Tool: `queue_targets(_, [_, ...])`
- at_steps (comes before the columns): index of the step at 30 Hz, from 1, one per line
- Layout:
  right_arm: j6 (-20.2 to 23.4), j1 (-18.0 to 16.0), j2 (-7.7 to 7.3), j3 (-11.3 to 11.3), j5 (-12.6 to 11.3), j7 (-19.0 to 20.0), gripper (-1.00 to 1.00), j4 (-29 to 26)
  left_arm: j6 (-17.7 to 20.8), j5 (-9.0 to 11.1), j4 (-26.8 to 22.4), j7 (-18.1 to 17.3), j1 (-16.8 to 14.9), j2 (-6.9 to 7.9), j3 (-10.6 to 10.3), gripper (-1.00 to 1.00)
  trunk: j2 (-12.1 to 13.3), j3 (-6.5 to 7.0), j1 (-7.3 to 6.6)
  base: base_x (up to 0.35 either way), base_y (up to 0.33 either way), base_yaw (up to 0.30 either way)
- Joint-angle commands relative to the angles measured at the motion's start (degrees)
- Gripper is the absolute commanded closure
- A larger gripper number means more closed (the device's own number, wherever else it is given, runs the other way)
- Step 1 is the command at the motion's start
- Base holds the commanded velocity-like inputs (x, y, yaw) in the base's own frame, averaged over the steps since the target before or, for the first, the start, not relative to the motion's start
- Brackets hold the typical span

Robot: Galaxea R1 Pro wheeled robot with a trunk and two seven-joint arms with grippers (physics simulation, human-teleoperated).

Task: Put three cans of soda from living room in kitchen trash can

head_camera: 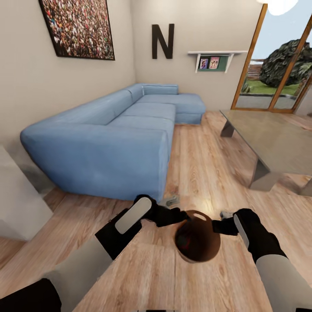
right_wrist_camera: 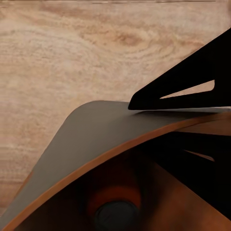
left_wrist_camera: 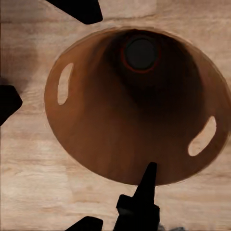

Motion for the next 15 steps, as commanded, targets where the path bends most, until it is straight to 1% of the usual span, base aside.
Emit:
queue_targets(1, [0.0,0.0,-1.36,-0.1,1.1,0.2,1.00,0.0,-2.3,-0.5,-3.7,0.0,0.9,1.63,0.1,-1.00,0.0,-0.02,0.00,0.000,0.000,-0.252])
queue_targets(2, [0.0,0.0,-2.16,0.0,1.1,0.3,1.00,0.0,-3.5,-0.8,-5.4,0.0,1.5,2.50,0.1,-1.00,0.0,-0.04,0.00,0.000,0.000,-0.258])
queue_targets(3, [0.0,0.0,-3.85,0.0,1.1,1.1,1.00,0.0,-6.1,-1.1,-8.5,0.0,2.7,4.25,0.4,-1.00,0.0,-0.06,0.00,0.000,0.000,-0.267])
queue_targets(4, [0.0,0.1,-5.50,0.0,1.1,2.8,1.00,0.1,-8.3,-1.3,-10.9,0.0,3.9,5.89,0.9,-1.00,0.0,-0.09,0.00,0.000,0.000,-0.273])
queue_targets(5, [0.0,0.4,-8.75,0.0,1.3,7.5,1.00,0.4,-10.9,-1.5,-13.7,0.3,7.2,8.27,2.0,-1.00,0.0,-0.11,0.00,0.000,0.000,-0.278])
queue_targets(6, [0.0,0.6,-9.55,0.1,1.4,8.6,1.00,0.4,-11.3,-1.6,-14.3,0.4,8.3,8.73,2.3,-1.00,0.0,-0.14,0.00,0.000,0.000,-0.279])
queue_targets(7, [0.0,1.0,-10.90,0.1,1.5,10.4,1.00,0.5,-11.9,-1.7,-15.7,0.4,10.5,9.57,2.9,-1.00,0.0,-0.16,0.00,0.000,0.000,-0.280])
queue_targets(8, [0.0,1.8,-12.67,0.1,1.7,12.5,1.00,0.5,-12.6,-2.8,-18.9,0.5,14.5,11.24,4.9,-1.00,0.0,-0.18,0.00,0.000,0.000,-0.282])
queue_targets(9, [0.0,2.2,-13.31,0.1,1.8,13.0,1.00,0.6,-13.1,-4.8,-19.6,0.5,17.2,11.85,5.8,-1.00,0.0,-0.18,0.00,0.000,0.000,-0.284])
queue_targets(10, [0.0,3.6,-17.20,0.2,1.5,13.6,1.00,0.3,-25.1,-13.6,-8.8,-1.6,24.8,11.69,6.2,-1.00,0.0,0.04,-0.03,0.000,0.000,-0.285])
queue_targets(12, [0.0,3.7,-17.38,0.2,1.5,13.7,1.00,0.1,-27.1,-14.1,-4.1,-4.4,25.1,10.78,6.1,-1.00,0.0,0.48,-0.08,0.000,0.000,-0.285])
queue_targets(15, [0.0,3.7,-17.42,0.3,1.5,13.7,1.00,-0.1,-28.0,-14.3,0.3,-6.3,25.3,9.87,6.2,-1.00,0.1,1.14,-0.15,0.000,0.000,-0.285])
